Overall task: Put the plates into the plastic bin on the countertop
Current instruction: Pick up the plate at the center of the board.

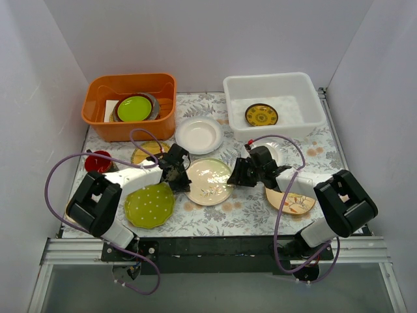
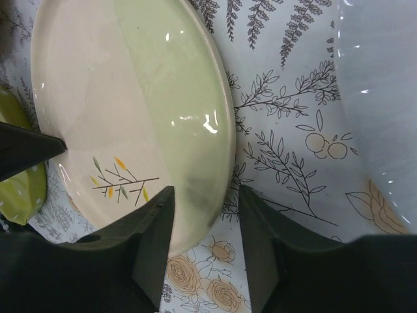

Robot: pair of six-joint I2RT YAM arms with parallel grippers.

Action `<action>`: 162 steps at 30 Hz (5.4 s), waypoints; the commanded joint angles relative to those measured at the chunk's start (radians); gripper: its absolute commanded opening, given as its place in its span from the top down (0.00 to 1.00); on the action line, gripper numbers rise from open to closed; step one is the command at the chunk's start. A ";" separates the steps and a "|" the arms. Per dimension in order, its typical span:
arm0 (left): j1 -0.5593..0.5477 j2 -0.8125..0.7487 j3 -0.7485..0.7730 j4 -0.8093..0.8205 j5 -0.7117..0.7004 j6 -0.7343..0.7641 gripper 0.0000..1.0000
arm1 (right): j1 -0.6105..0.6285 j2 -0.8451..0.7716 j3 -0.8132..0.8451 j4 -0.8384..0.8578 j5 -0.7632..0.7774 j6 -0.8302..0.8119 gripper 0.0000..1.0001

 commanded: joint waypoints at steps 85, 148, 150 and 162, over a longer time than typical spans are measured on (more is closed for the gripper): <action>-0.156 -0.082 -0.136 0.120 -0.164 -0.102 1.00 | 0.039 -0.325 0.140 -0.344 0.217 -0.164 0.99; -0.238 -0.044 -0.205 0.203 -0.150 -0.227 1.00 | 0.027 -0.449 0.069 -0.278 0.099 -0.175 0.99; -0.242 -0.033 -0.207 0.208 -0.147 -0.230 1.00 | 0.027 -0.446 0.068 -0.277 0.091 -0.177 0.99; -0.254 0.007 -0.193 0.211 -0.156 -0.229 1.00 | 0.027 -0.445 0.037 -0.251 0.054 -0.187 0.70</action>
